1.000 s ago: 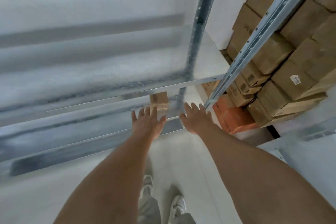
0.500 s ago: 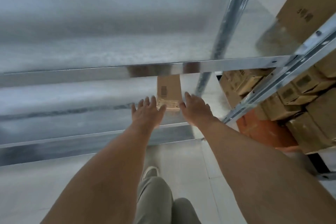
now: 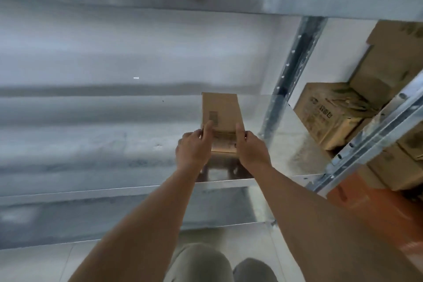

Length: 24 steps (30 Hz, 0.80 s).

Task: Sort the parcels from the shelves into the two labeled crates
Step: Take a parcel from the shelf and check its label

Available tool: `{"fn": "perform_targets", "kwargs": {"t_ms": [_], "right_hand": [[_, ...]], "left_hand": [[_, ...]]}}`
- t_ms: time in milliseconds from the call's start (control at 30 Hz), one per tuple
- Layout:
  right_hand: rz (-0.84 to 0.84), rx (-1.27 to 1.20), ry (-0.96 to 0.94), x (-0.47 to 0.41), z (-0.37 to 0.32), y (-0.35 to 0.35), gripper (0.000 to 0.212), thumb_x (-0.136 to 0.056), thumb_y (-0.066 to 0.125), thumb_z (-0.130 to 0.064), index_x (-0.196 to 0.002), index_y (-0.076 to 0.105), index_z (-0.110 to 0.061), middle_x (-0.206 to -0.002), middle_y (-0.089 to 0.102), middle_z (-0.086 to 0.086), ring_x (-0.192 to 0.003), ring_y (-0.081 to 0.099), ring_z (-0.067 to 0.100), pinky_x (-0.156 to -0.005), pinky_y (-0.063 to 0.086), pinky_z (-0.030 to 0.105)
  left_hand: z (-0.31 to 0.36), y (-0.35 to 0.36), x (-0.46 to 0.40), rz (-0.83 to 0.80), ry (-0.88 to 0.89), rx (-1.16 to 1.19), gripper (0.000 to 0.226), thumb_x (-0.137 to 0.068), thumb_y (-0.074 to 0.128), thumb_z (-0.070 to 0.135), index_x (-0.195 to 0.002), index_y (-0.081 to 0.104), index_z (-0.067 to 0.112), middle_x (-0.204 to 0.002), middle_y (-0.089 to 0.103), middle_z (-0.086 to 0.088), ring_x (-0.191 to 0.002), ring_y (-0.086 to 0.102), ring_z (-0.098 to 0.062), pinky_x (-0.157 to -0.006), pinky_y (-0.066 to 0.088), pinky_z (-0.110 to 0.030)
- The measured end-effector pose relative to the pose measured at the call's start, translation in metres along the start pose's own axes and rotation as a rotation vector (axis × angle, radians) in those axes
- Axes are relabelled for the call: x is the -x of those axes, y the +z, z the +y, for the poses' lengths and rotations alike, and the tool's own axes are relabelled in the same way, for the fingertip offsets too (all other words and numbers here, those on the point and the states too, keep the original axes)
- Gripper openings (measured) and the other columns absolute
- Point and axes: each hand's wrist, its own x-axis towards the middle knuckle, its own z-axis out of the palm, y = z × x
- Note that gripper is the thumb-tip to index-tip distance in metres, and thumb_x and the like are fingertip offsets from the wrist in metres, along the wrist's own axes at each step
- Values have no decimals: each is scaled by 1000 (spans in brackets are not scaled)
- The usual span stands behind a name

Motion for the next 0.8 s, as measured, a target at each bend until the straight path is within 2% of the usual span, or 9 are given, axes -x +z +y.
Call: {"fn": "perform_targets", "kwargs": {"t_ms": [133,200,267,367,467,567,633,700,800], "right_hand": [[34,-217,-92,-4,5,11,66,-98,16,-70,-117,64,-27,-105,67,-5,-97,61,19,-85,48,38],[17,-319,-145,-7,10,15,59,-100,20,-67,-130,58,-33,-115,66,-7,-103,60,18,-94,49,39],[11,-394,-191,-11,15,17,56,-99,23,-70,-137,52,-40,-125,65,-9,-111,61,17,-102,49,40],[-8,-483,-213,-16,22,21,64,-88,28,-84,-142,43,-52,-134,62,-15,-120,59,14,-107,48,43],[-49,-553,-215,-18,26,19,74,-79,36,-91,-143,41,-54,-135,61,-20,-123,58,12,-110,46,45],[-71,-600,-224,-15,27,9,46,-96,45,-62,-139,45,-46,-130,65,-11,-114,61,11,-105,46,35],[-84,-622,-211,-14,28,8,30,-101,49,-46,-131,47,-42,-125,67,-6,-109,64,12,-104,48,37],[-82,-630,-201,-15,29,9,23,-102,52,-43,-124,48,-42,-122,68,-5,-106,66,12,-104,49,41],[-67,-626,-208,-17,30,11,23,-101,52,-45,-124,48,-43,-123,67,-8,-105,65,10,-102,49,37]], "left_hand": [[-6,5,-6,-14,-10,194,82,-73,15,91,-131,57,52,-129,64,3,-127,51,-26,-116,26,-50],[-7,2,-5,-39,0,312,62,-78,25,89,-127,53,62,-125,63,16,-125,50,-20,-118,20,-49],[-8,-1,-4,-91,35,427,48,-77,38,91,-118,53,69,-119,63,28,-124,53,-15,-118,23,-52],[-18,2,-9,-137,110,545,69,-63,56,94,-125,53,65,-121,66,28,-122,59,-14,-114,34,-54],[-19,3,-8,-135,119,613,70,-59,66,89,-120,59,55,-118,68,25,-117,63,-14,-111,39,-55],[-21,4,-7,-148,113,628,71,-57,70,87,-119,60,54,-119,69,23,-117,64,-17,-111,40,-55],[-24,6,-12,-133,90,604,73,-58,66,90,-124,58,60,-122,68,23,-122,59,-20,-112,38,-56],[-27,9,-17,-101,68,588,72,-56,63,93,-122,57,65,-123,67,23,-124,57,-20,-111,39,-55],[-27,9,-15,-86,78,580,70,-56,64,93,-120,58,67,-120,68,23,-123,58,-21,-109,41,-56]]}}
